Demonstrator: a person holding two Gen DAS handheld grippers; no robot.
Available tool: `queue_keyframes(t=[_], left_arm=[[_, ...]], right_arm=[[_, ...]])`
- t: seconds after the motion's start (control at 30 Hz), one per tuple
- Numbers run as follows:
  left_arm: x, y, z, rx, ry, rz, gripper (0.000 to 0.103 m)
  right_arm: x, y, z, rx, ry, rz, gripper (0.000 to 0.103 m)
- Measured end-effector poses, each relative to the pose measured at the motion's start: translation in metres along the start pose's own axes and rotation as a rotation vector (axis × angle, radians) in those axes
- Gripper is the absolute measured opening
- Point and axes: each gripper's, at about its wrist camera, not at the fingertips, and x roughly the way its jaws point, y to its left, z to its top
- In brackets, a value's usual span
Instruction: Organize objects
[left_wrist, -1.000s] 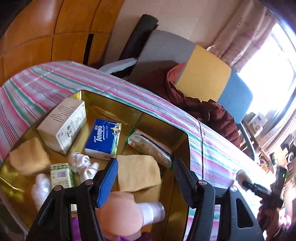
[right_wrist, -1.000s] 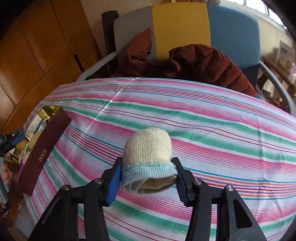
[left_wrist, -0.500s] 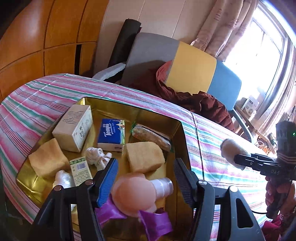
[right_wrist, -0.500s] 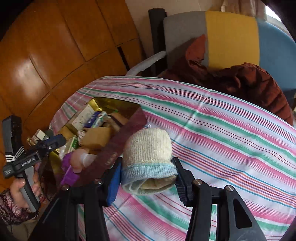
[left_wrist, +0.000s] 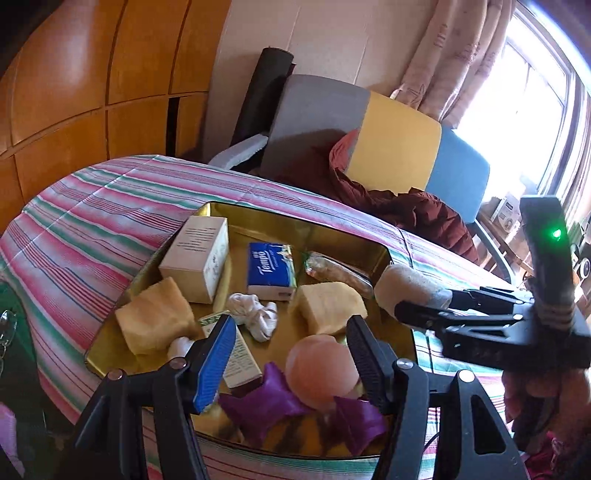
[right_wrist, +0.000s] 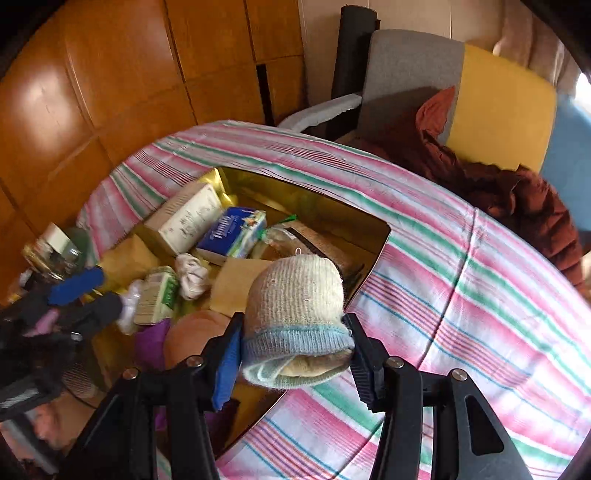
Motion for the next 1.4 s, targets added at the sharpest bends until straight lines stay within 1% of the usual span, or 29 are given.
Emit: queue_keyframes(t=[0.03,0.07,0.13,0.2,0.3,0.37,0.43,0.53,0.6,0.7,0.77,0.8,0.9,1.0,1.13,1.23,1.4], left_arm=[[0.000,0.003,0.001,-0.010,0.003,0.007,0.063],[0.000,0.005,0.002,-0.018,0.005,0.013,0.063],[-0.001,0.008,0.003,-0.032,0.009,0.024,0.063],[-0.002,0.009,0.003,-0.034,0.011,0.032,0.063],[0.000,0.011,0.002,-0.048,0.025,0.041,0.063],[0.003,0.010,0.001,-0.057,0.042,0.051,0.063],[0.003,0.007,0.000,-0.053,0.049,0.068,0.063],[0.000,0.002,-0.003,-0.033,0.042,0.073,0.063],[-0.004,-0.002,-0.005,-0.002,0.028,0.099,0.063],[-0.012,-0.004,-0.008,0.031,0.010,0.157,0.063],[-0.017,-0.002,-0.008,0.037,0.006,0.192,0.063],[-0.019,-0.001,-0.009,0.037,0.007,0.205,0.063],[-0.026,0.004,-0.008,0.029,0.005,0.232,0.063],[-0.034,0.008,-0.008,0.032,-0.011,0.261,0.063],[-0.041,0.008,-0.007,0.049,-0.026,0.297,0.063],[-0.045,0.008,-0.006,0.053,-0.026,0.332,0.063],[-0.049,0.010,-0.008,0.057,-0.025,0.353,0.063]], right_arm=[[0.004,0.004,0.001,-0.009,0.003,-0.021,0.055],[0.006,0.004,0.002,-0.010,0.004,-0.021,0.055],[0.006,0.005,0.003,0.004,0.000,-0.014,0.058],[0.000,0.004,0.000,0.028,-0.025,-0.003,0.062],[-0.013,0.002,-0.008,0.065,-0.062,0.016,0.064],[-0.021,0.002,-0.015,0.082,-0.081,0.010,0.067],[-0.028,0.002,-0.022,0.094,-0.095,0.002,0.072],[-0.034,0.006,-0.032,0.104,-0.098,-0.022,0.074],[-0.037,0.008,-0.037,0.118,-0.099,-0.032,0.075],[-0.040,0.010,-0.044,0.152,-0.095,-0.037,0.080],[-0.042,0.014,-0.047,0.164,-0.092,-0.049,0.082],[-0.043,0.017,-0.047,0.164,-0.091,-0.055,0.086],[-0.046,0.027,-0.049,0.161,-0.099,-0.075,0.091],[-0.050,0.035,-0.047,0.164,-0.100,-0.092,0.098],[-0.053,0.045,-0.046,0.168,-0.106,-0.100,0.103],[-0.056,0.051,-0.045,0.172,-0.109,-0.127,0.103],[-0.057,0.054,-0.044,0.196,-0.106,-0.168,0.103]])
